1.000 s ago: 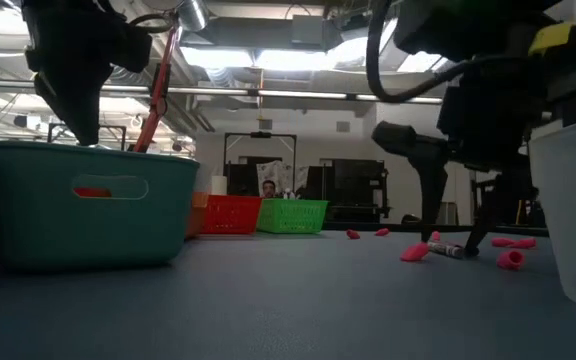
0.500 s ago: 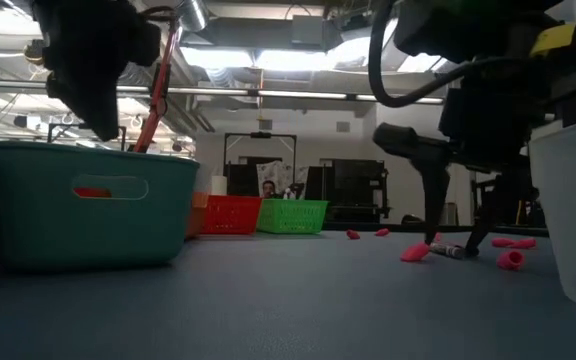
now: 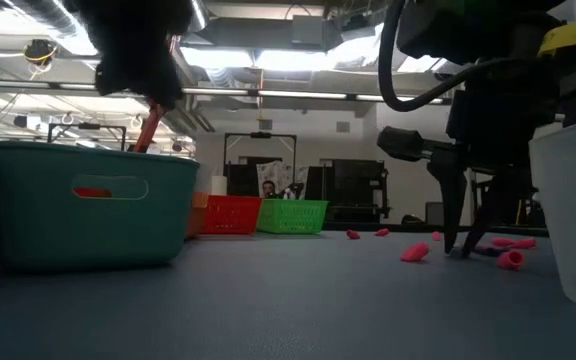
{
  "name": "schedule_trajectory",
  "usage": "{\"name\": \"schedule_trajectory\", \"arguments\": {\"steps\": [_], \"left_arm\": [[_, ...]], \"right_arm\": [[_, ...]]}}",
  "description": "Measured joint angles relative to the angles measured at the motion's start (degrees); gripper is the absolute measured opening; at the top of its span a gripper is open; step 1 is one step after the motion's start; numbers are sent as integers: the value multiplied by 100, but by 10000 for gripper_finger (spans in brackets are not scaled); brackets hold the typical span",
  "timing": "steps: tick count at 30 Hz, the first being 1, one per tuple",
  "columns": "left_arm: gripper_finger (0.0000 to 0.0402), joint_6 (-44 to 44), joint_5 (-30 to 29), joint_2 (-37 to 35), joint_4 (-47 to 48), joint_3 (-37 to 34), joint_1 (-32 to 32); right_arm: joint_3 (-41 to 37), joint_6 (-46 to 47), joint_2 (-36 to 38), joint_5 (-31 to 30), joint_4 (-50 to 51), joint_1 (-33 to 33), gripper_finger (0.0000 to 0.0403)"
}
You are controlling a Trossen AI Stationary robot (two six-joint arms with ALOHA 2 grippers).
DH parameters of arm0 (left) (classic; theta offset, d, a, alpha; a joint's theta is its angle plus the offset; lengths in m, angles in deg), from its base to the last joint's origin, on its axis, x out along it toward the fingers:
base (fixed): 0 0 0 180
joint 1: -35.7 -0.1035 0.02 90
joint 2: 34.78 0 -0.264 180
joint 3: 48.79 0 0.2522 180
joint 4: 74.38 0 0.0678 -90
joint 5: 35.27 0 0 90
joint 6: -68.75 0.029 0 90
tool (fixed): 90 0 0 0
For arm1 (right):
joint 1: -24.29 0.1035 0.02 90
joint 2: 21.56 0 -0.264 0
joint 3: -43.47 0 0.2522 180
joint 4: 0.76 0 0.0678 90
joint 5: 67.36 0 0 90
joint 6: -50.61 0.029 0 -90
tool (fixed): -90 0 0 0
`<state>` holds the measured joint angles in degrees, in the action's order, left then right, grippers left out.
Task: Sort crayons
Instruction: Put the gray crayon into the light green bin
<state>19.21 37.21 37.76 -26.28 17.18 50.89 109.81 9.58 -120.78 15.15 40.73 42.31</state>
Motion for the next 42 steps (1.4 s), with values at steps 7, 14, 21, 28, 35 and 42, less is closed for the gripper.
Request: {"name": "schedule_trajectory", "arguments": {"steps": [7,14,21,28,35,42], "left_arm": [[114,733,-111,0,-1005,1,1],[114,1169,-160,0,-1377,0,1],[114,1174,-159,0,-1398,2,1],[114,1172,-156,0,-1398,2,1],[114,1172,-155,0,-1400,0,1],[114,1297,-153,0,-1402,2,1]], "right_arm": [[-2,0,-4,-5,-16,0,50],[-4,0,-4,-28,-44,0,50],[-4,0,-4,-45,-61,0,21],[-4,0,-4,-47,-63,-1,12],[45,0,-2,-68,-40,-4,25],[570,13,-26,-334,-129,-15,27]]}}
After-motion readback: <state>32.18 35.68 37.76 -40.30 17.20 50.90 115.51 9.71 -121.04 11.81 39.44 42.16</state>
